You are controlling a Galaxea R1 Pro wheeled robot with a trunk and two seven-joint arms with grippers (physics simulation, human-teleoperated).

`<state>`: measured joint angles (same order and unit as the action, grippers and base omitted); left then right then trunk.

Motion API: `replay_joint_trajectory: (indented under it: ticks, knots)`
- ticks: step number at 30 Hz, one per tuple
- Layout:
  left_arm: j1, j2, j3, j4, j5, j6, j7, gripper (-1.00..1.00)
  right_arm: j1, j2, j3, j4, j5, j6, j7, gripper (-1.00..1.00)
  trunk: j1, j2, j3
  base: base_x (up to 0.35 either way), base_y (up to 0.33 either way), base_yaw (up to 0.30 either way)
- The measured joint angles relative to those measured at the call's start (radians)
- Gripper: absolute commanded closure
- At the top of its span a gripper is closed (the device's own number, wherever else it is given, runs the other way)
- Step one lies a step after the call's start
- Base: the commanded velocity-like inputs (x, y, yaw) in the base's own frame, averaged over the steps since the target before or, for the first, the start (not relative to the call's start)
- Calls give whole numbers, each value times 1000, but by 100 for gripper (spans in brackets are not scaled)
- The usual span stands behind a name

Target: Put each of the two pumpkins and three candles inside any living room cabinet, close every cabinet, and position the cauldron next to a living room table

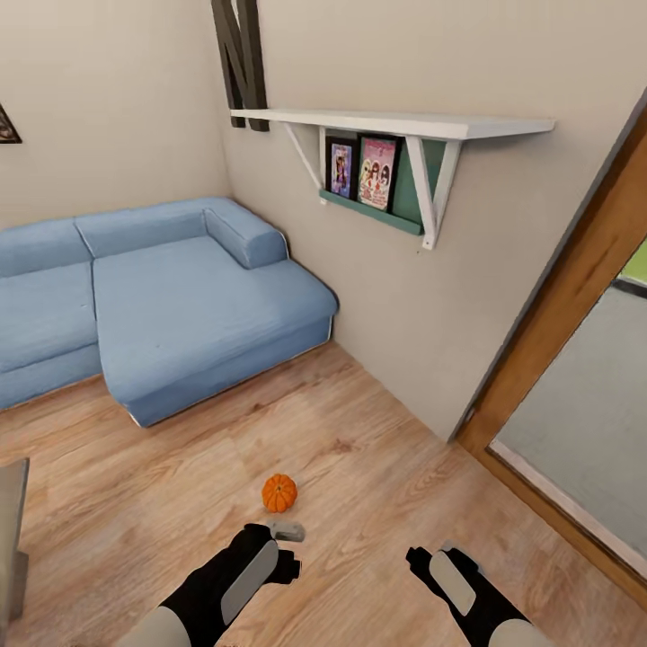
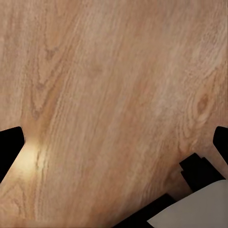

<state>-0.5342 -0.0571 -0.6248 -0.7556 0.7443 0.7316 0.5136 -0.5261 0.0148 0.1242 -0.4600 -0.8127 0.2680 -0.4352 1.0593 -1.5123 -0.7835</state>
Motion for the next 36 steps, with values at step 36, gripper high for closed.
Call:
replay_joint_trajectory:
  ticks: [36]
  knots:
    - [0, 1, -1, 0, 0, -1, 0, -100, 0, -9, -3, -1, 3, 0, 2, -100, 0, 0, -1, 245, -4, 201]
